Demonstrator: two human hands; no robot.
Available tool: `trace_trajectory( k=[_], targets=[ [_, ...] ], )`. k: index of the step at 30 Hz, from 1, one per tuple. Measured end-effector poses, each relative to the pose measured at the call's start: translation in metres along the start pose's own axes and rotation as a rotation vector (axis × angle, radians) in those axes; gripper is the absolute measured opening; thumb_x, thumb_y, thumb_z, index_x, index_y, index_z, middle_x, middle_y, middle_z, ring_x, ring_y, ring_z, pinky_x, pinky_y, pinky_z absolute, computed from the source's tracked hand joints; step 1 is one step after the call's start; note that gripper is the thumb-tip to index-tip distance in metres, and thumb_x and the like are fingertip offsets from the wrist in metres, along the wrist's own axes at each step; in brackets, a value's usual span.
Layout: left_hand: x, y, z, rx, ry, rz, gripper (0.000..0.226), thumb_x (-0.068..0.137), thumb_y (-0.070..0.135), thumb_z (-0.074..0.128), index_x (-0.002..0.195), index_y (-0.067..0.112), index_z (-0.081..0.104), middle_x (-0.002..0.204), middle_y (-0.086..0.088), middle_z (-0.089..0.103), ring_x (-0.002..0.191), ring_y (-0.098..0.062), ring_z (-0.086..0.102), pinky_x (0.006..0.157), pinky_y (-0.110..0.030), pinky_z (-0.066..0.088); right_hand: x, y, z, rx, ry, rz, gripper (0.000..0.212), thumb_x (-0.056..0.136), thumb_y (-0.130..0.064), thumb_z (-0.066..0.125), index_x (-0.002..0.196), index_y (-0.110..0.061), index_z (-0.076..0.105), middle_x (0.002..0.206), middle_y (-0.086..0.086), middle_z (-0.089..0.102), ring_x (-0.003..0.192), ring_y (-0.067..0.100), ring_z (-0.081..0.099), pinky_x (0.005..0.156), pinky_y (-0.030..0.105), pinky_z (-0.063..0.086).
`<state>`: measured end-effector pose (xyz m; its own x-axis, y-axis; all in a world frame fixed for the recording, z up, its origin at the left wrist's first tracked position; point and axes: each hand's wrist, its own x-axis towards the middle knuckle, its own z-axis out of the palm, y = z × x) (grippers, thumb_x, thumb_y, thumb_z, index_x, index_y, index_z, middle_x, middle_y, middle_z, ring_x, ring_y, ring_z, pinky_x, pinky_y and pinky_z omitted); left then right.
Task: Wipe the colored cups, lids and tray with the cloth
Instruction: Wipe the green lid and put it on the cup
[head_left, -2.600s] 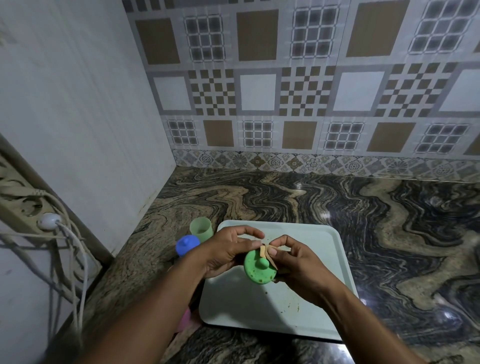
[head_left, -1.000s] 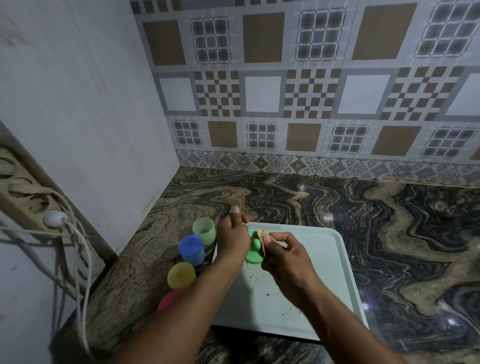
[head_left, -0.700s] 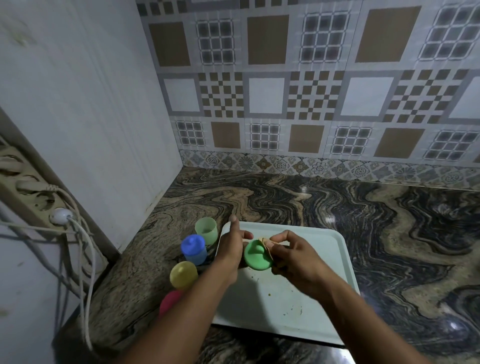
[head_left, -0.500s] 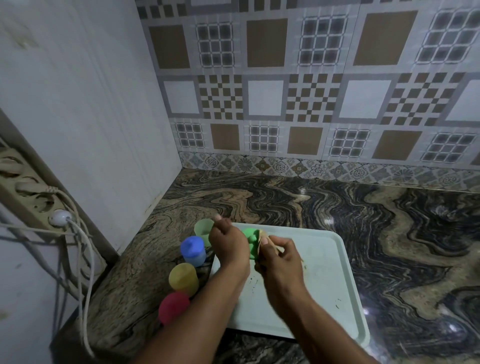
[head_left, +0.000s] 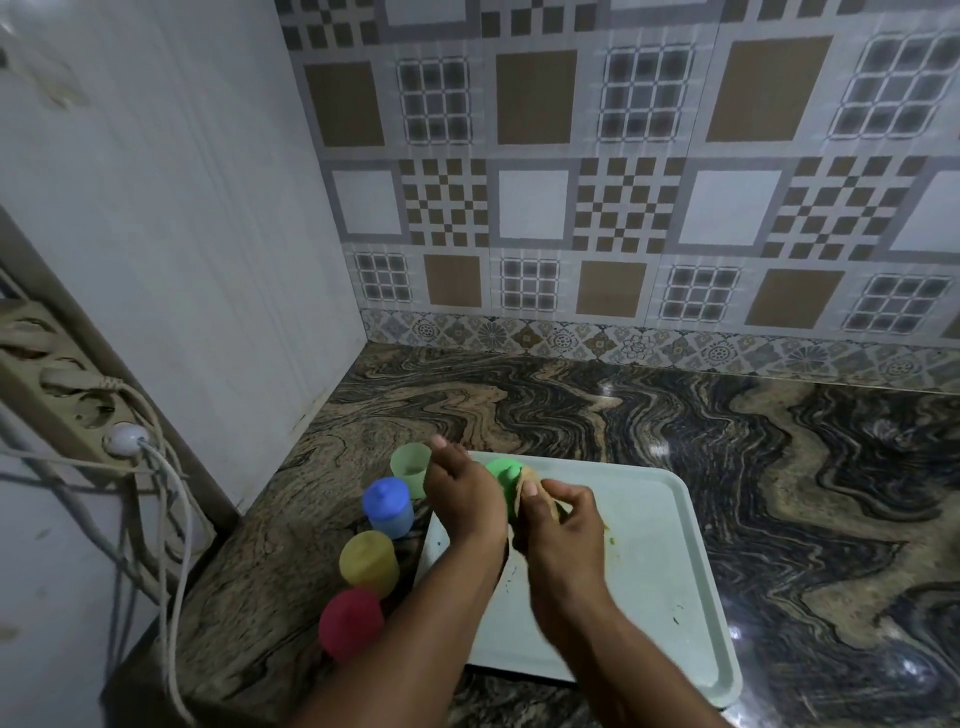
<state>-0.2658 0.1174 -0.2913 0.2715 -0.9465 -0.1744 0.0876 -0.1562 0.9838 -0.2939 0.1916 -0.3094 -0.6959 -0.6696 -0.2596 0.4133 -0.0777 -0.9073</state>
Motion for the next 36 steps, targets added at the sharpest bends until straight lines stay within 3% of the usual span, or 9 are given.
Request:
trace_trajectory(
  k=[6,10,13,17,19,23,26,32,36],
  targets=[
    [0.036,0.008,-0.01,0.222,-0.529,-0.211,0.066,0.099,0.064,0.027,0.091,0.011,0.065,0.087,-0.011,0.068,0.083,-0.029,0.063,0.074,-0.036,0.051,0.036,-0.052,-0.035,-0.199,-0.551,0.133,0.009,0.096,-0.003,0.061,0.098,-0.004,0.052,0.072,0.013,0.057,0.055,0.017,0.045,0.053,0.03,0.035],
    [0.011,0.018,-0.003,0.122,-0.215,0.077,0.054,0.106,0.042,0.029,0.072,0.01,0.054,0.069,-0.005,0.057,0.068,-0.024,0.052,0.06,-0.032,0.037,0.016,-0.025,-0.013,-0.206,-0.275,-0.118,0.009,0.096,-0.01,0.064,0.093,-0.008,0.056,0.078,0.01,0.065,0.064,0.015,0.052,0.057,0.029,0.042],
    [0.0,0.002,-0.001,0.009,-0.005,-0.046,0.053,0.107,0.041,0.028,0.087,0.008,0.064,0.089,-0.01,0.065,0.088,-0.029,0.059,0.071,-0.032,0.038,0.003,-0.004,-0.005,-0.179,-0.028,-0.182,0.01,0.096,-0.018,0.065,0.095,-0.011,0.058,0.087,0.01,0.069,0.071,0.015,0.058,0.062,0.032,0.048],
    [0.022,-0.002,-0.015,0.083,-0.445,-0.429,0.057,0.099,0.061,0.035,0.078,0.014,0.059,0.081,-0.015,0.069,0.073,-0.028,0.065,0.064,-0.032,0.05,0.025,-0.035,-0.027,-0.191,-0.348,0.087,0.011,0.097,-0.013,0.063,0.093,-0.007,0.055,0.081,0.018,0.064,0.062,0.02,0.054,0.052,0.029,0.04],
    [0.027,0.01,-0.016,0.157,-0.634,-0.408,0.058,0.098,0.062,0.037,0.076,0.013,0.062,0.073,-0.011,0.071,0.065,-0.025,0.065,0.063,-0.031,0.051,0.033,-0.05,-0.031,-0.176,-0.458,0.193,0.008,0.097,-0.009,0.061,0.094,-0.006,0.054,0.074,0.017,0.062,0.058,0.02,0.052,0.052,0.03,0.038],
    [0.019,0.018,-0.006,0.122,-0.311,0.002,0.053,0.105,0.043,0.037,0.065,0.012,0.052,0.059,-0.005,0.053,0.057,-0.021,0.047,0.057,-0.03,0.036,0.016,-0.024,-0.013,-0.05,-0.318,0.074,0.01,0.097,-0.012,0.062,0.099,-0.004,0.055,0.08,0.019,0.064,0.062,0.021,0.052,0.053,0.03,0.04],
    [0.017,0.012,-0.007,0.049,-0.135,0.03,0.051,0.105,0.041,0.036,0.065,0.012,0.047,0.059,-0.005,0.046,0.056,-0.022,0.041,0.053,-0.031,0.031,-0.002,0.006,-0.007,0.042,-0.129,0.013,0.011,0.097,-0.012,0.063,0.102,-0.007,0.056,0.082,0.017,0.064,0.064,0.022,0.051,0.057,0.034,0.043],
    [0.038,0.008,-0.02,0.219,-0.638,-0.322,0.067,0.093,0.071,0.037,0.073,0.014,0.065,0.074,-0.013,0.068,0.067,-0.026,0.063,0.065,-0.034,0.049,0.029,-0.04,-0.027,-0.158,-0.462,0.074,0.008,0.097,-0.002,0.06,0.096,-0.004,0.052,0.074,0.015,0.058,0.055,0.017,0.046,0.053,0.031,0.038],
    [0.023,0.021,-0.009,0.272,-0.395,0.052,0.048,0.104,0.042,0.041,0.07,0.013,0.058,0.067,-0.006,0.06,0.061,-0.02,0.055,0.056,-0.025,0.042,0.022,-0.037,-0.015,-0.172,-0.425,-0.014,0.008,0.097,-0.005,0.061,0.098,-0.003,0.053,0.078,0.015,0.063,0.059,0.016,0.05,0.054,0.03,0.041]
  ],
)
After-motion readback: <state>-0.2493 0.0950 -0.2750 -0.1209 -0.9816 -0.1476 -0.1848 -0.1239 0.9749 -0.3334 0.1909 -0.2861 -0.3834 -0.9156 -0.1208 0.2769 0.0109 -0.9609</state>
